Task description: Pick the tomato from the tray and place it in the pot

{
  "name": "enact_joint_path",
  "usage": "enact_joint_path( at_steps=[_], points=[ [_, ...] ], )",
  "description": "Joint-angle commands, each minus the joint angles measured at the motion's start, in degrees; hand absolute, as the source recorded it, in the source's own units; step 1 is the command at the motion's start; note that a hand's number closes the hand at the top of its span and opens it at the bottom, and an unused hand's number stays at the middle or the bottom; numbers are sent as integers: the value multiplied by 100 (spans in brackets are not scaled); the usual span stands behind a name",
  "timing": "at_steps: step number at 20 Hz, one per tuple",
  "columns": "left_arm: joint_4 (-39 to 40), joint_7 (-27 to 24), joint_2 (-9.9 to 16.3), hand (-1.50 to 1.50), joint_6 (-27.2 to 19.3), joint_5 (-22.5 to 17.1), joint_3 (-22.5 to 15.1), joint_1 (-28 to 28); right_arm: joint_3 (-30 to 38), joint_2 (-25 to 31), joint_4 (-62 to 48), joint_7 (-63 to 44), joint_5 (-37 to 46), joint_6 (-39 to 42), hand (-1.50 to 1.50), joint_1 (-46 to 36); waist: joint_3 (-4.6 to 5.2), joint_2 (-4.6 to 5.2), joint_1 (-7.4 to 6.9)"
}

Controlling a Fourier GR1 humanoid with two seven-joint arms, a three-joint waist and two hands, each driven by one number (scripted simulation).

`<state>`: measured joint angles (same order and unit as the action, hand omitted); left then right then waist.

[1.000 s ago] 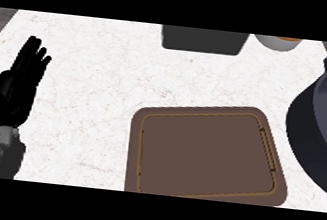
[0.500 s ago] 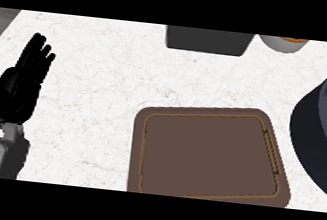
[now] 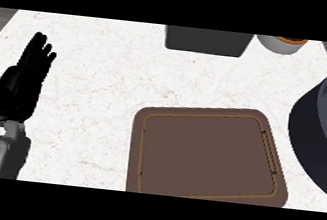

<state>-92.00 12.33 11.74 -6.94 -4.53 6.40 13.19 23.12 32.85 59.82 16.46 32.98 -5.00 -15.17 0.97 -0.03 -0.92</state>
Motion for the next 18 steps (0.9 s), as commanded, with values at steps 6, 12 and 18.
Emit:
enact_joint_path(
  at_steps=[6, 12, 18],
  points=[
    [73, 86, -70, 0, -113, 41, -3, 223, 273, -292, -1027, 836, -1182, 1174, -150, -664, -114, 40, 4],
    [-7, 46, 46, 0, -15, -35, 132, -6, 1151, -190, -1437, 1196, -2326, 1814, -150, -673, -110, 22, 52],
    [-55, 126, -106, 0, -111, 72, -31, 86, 1779, 1066, -2857, 1526, -2847, 2826, -150, -940, -114, 49, 12]
  ],
)
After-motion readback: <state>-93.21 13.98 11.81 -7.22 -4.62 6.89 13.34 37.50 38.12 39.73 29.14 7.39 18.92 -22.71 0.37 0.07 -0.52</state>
